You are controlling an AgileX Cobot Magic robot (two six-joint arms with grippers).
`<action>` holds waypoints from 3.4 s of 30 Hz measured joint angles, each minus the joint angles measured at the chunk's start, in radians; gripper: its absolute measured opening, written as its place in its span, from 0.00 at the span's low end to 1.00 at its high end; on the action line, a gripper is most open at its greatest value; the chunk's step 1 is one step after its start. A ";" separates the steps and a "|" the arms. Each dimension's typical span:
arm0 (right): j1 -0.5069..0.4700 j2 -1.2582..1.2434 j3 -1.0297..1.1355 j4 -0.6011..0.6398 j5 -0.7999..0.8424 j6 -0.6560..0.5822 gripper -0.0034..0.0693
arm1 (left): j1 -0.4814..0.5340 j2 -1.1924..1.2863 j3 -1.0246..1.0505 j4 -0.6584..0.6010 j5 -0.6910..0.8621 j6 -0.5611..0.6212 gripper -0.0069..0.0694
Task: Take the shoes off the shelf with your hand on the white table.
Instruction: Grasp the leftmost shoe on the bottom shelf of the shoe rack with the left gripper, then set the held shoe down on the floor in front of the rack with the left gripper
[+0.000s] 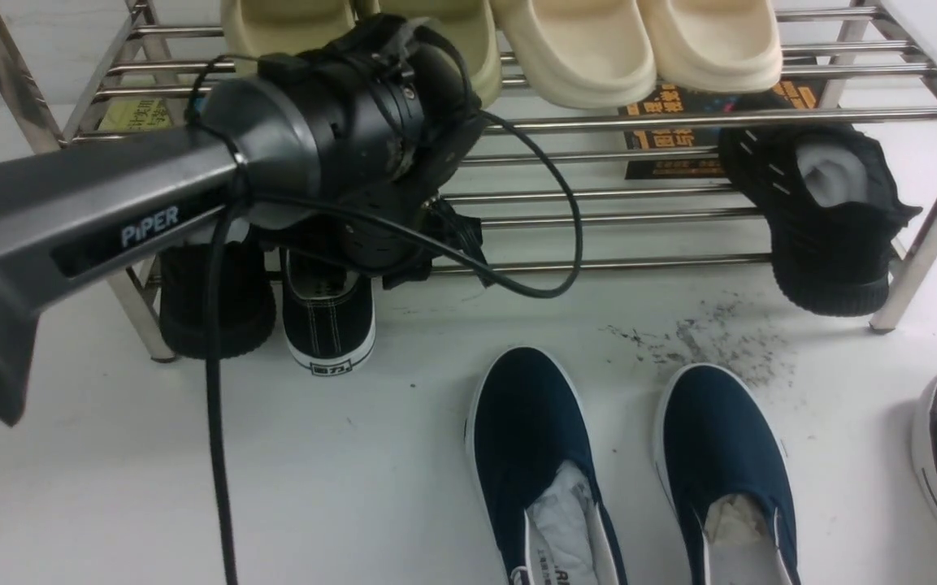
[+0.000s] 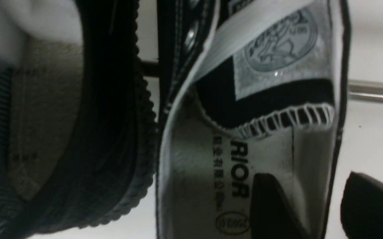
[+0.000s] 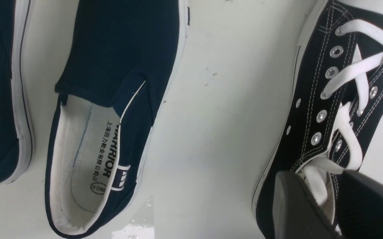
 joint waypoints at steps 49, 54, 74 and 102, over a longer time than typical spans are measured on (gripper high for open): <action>0.000 -0.240 0.000 -0.043 0.010 -0.046 0.03 | -0.501 -0.109 -0.210 -0.425 0.060 0.095 0.11; 0.000 -0.279 0.000 -0.065 0.016 -0.046 0.03 | -0.578 0.072 -0.387 -0.458 0.040 0.090 0.11; 0.000 -0.287 0.000 -0.206 0.022 0.016 0.04 | -0.615 0.357 -0.683 -0.498 0.043 0.087 0.12; 0.000 -0.288 0.132 -0.215 0.021 0.083 0.10 | -0.622 0.417 -0.697 -0.319 0.079 0.016 0.17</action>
